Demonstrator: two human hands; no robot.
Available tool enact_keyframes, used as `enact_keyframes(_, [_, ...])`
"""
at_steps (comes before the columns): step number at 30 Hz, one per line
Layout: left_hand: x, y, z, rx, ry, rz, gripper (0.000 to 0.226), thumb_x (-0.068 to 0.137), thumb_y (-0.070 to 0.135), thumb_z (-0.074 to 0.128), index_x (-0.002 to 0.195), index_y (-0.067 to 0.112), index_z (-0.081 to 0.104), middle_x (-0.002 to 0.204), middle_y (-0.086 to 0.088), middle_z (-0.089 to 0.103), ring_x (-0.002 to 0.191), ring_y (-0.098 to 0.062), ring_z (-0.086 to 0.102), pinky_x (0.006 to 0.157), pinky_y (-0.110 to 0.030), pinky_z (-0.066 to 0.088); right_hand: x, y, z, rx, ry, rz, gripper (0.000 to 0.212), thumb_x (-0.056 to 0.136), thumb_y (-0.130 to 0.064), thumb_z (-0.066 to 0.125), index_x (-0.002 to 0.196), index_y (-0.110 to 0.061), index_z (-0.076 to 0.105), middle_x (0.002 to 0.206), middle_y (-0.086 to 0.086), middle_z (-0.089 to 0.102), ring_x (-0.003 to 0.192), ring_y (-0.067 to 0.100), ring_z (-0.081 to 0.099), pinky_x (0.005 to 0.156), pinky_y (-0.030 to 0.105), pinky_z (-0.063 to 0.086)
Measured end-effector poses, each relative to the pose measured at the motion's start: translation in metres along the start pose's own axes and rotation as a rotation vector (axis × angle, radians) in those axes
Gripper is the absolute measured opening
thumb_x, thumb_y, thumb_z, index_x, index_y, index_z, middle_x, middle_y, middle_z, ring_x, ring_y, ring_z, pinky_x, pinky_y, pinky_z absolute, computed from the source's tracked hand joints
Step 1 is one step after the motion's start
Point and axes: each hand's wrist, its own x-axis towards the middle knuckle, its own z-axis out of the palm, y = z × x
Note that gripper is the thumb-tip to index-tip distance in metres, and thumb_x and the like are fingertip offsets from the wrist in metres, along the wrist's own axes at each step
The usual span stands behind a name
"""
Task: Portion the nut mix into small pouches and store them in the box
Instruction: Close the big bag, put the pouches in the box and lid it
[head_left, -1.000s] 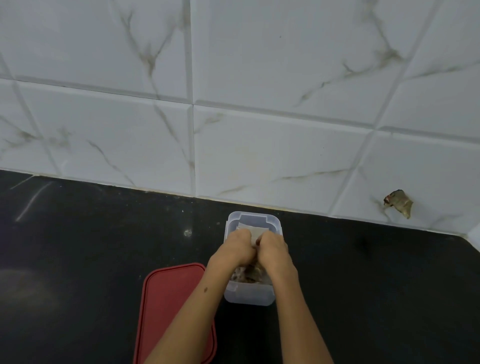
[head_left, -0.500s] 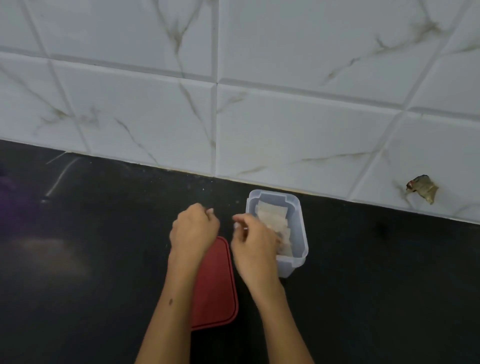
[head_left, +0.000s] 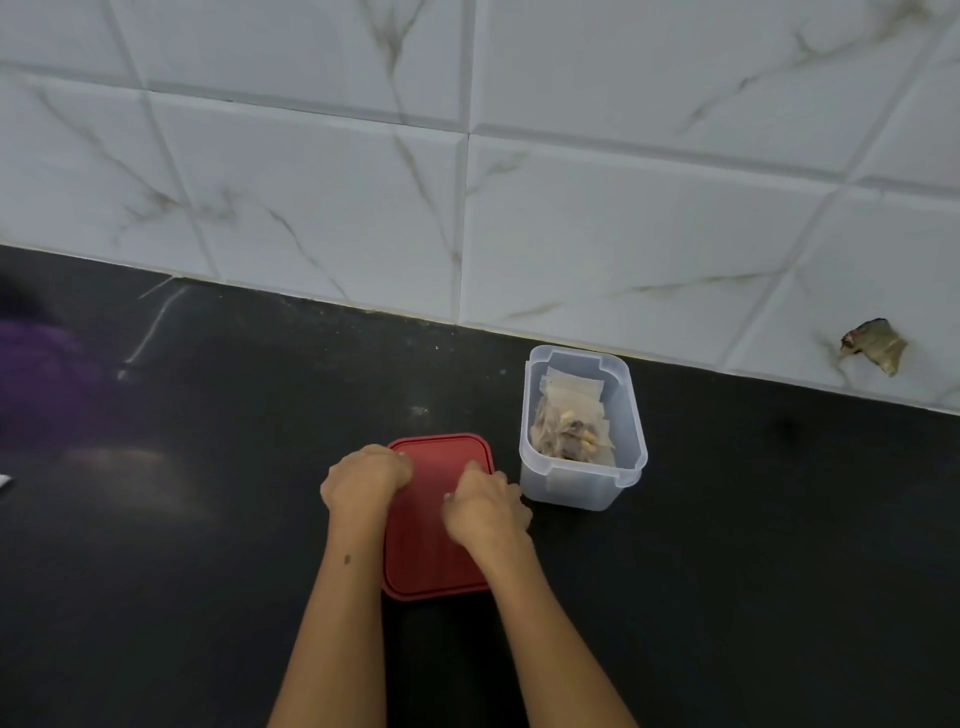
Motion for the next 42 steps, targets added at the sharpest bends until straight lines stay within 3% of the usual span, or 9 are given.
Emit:
enact_keyframes(6, [0.001,-0.003,-0.007,-0.201,-0.049,0.063,0.050,0.098,0.043,0.037,0.124,0.003,0.053,0.115,-0.019,0.063,0.099,-0.035,0.064,0.090,-0.042,0.054,0.004,-0.001,-0.005,0.109,0.103,-0.021,0.053,0.097,-0.048,0.040,0.139,-0.016,0.039,0.141,0.018,0.037,0.130,0.036,0.035,0.105,0.047,0.033])
enact_keyframes(10, [-0.006,0.000,-0.025,-0.259,0.184,0.181,0.044,0.097,0.035,0.045,0.120,-0.001,0.056,0.123,-0.024,0.059,0.115,-0.041,0.055,0.098,-0.040,0.046,0.011,-0.005,-0.018,0.320,0.111,-0.105,0.070,0.089,-0.067,0.038,0.144,-0.025,0.033,0.144,0.016,0.036,0.134,0.036,0.032,0.106,0.045,0.031])
enact_keyframes(15, [-0.020,0.004,-0.052,-0.637,0.409,0.416,0.030,0.091,0.020,0.058,0.120,0.010,0.059,0.113,-0.013,0.064,0.103,-0.030,0.060,0.092,-0.039,0.047,0.015,-0.016,-0.040,0.676,0.205,-0.267,0.070,0.081,-0.073,0.044,0.139,-0.032,0.041,0.144,0.009,0.042,0.134,0.029,0.037,0.110,0.044,0.033])
enact_keyframes(20, [-0.045,0.032,-0.051,-1.004,0.375,0.663,0.051,0.093,0.013,0.053,0.141,0.019,0.038,0.104,0.000,0.063,0.092,-0.023,0.065,0.086,-0.041,0.054,0.012,-0.026,-0.074,1.039,0.176,-0.406,0.069,0.076,-0.074,0.052,0.126,-0.027,0.056,0.128,-0.001,0.059,0.116,0.013,0.055,0.104,0.034,0.041])
enact_keyframes(23, [-0.066,0.056,-0.038,-0.927,0.306,0.880,0.045,0.093,0.009,0.051,0.136,0.018,0.044,0.106,0.004,0.062,0.094,-0.013,0.065,0.074,-0.020,0.054,0.007,-0.018,-0.094,1.232,0.062,-0.462,0.076,0.066,-0.075,0.058,0.117,-0.020,0.061,0.115,0.003,0.067,0.107,0.018,0.064,0.099,0.041,0.049])
enact_keyframes(29, [-0.068,0.077,-0.020,-0.612,-0.063,1.199,0.060,0.075,0.018,0.066,0.132,0.027,0.051,0.107,0.004,0.067,0.096,-0.012,0.067,0.086,-0.041,0.056,0.013,0.024,-0.120,1.351,0.217,-0.352,0.041,0.092,-0.046,0.052,0.110,-0.011,0.064,0.102,0.011,0.070,0.094,0.024,0.069,0.085,0.040,0.056])
enact_keyframes(31, [-0.070,0.082,-0.012,-0.667,-0.080,1.190,0.059,0.070,0.028,0.070,0.127,0.030,0.057,0.119,0.008,0.065,0.111,-0.009,0.061,0.100,-0.038,0.049,0.016,0.036,-0.124,1.347,0.342,-0.299,0.036,0.098,-0.040,0.044,0.109,-0.011,0.063,0.099,0.009,0.070,0.092,0.023,0.068,0.081,0.040,0.057])
enact_keyframes(35, [-0.069,0.102,0.005,-0.829,0.508,0.979,0.044,0.084,0.029,0.066,0.126,0.021,0.055,0.130,0.004,0.051,0.120,-0.012,0.047,0.100,-0.029,0.040,0.015,0.063,-0.130,1.325,0.622,-0.241,0.022,0.103,-0.031,0.036,0.114,-0.019,0.050,0.098,-0.004,0.060,0.082,0.005,0.059,0.063,0.019,0.045])
enact_keyframes(42, [-0.061,0.114,0.015,-1.015,0.233,0.775,0.022,0.093,0.021,0.061,0.114,0.015,0.064,0.104,0.003,0.066,0.093,-0.010,0.063,0.082,-0.032,0.055,0.019,0.100,-0.115,1.243,0.767,-0.069,0.033,0.099,-0.034,0.043,0.129,-0.019,0.045,0.105,-0.004,0.056,0.098,0.016,0.059,0.091,0.040,0.050])
